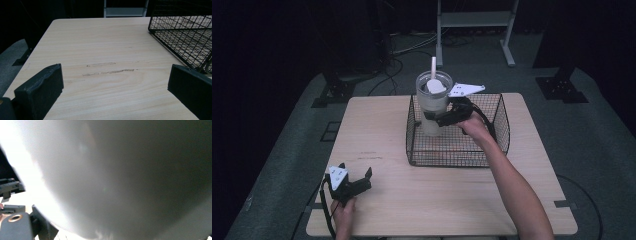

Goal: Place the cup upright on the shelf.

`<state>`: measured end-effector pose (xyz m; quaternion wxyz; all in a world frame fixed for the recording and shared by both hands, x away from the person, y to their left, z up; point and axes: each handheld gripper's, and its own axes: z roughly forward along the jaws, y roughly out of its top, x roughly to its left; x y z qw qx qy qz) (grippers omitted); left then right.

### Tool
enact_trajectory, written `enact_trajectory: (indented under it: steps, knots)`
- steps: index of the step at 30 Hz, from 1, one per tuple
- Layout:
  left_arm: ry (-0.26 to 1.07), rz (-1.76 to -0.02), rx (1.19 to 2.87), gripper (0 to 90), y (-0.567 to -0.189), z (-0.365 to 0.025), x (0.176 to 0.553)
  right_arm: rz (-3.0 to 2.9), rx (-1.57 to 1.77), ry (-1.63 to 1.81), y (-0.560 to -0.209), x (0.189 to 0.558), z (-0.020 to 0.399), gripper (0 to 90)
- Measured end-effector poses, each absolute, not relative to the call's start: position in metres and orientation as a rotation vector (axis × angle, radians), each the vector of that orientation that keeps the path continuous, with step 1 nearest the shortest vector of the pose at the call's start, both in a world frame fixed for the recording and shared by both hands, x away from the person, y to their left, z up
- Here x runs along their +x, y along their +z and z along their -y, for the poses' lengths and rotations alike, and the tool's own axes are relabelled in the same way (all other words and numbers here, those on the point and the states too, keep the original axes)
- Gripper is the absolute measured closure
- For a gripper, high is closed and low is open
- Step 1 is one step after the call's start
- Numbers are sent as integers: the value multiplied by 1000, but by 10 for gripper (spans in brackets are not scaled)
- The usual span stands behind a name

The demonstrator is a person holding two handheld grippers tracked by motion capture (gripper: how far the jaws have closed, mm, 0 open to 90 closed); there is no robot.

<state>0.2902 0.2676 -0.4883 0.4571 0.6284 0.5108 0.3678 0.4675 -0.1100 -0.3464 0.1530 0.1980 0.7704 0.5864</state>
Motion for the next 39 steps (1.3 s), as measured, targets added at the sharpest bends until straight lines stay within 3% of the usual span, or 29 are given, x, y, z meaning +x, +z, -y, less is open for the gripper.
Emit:
enact_trajectory:
  steps: [18, 39]
  knots:
    - [906, -1258, 1545, 0, -488, -268, 289, -2364, 581, 1626, -392, 495, 108, 90]
    - [903, -1257, 1538, 0, -489, -268, 290, -2418, 662, 1579, -421, 509, 106, 89]
